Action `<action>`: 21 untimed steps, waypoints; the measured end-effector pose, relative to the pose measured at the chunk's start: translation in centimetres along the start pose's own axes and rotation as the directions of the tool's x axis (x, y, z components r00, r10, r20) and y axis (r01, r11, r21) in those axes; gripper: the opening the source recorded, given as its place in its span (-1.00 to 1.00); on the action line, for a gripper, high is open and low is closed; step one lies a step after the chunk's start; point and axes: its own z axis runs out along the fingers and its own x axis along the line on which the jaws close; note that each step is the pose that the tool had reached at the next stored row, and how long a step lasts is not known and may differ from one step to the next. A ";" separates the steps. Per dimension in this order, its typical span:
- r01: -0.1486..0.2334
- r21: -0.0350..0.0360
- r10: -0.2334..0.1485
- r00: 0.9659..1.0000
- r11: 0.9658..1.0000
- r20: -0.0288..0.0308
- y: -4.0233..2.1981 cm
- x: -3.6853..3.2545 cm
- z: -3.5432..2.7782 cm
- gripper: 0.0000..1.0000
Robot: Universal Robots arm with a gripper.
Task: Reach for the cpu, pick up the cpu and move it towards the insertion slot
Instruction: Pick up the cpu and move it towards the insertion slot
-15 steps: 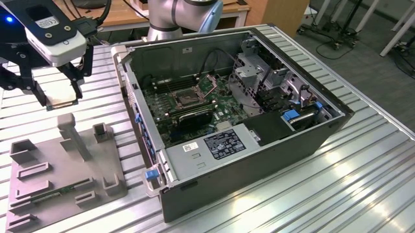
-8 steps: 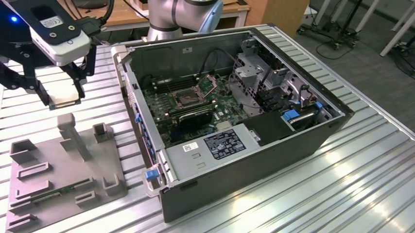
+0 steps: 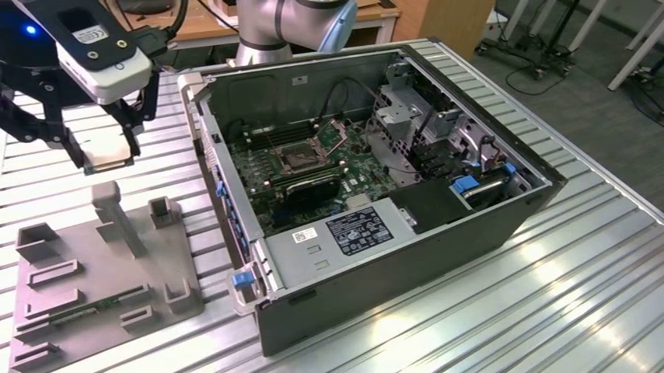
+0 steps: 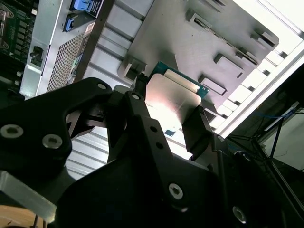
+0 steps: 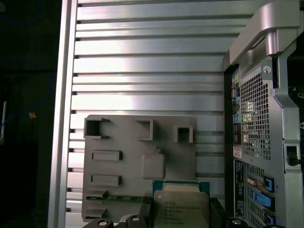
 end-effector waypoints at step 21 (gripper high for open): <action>0.000 0.000 0.000 1.000 1.000 0.000 0.07 -0.66 0.00 0.09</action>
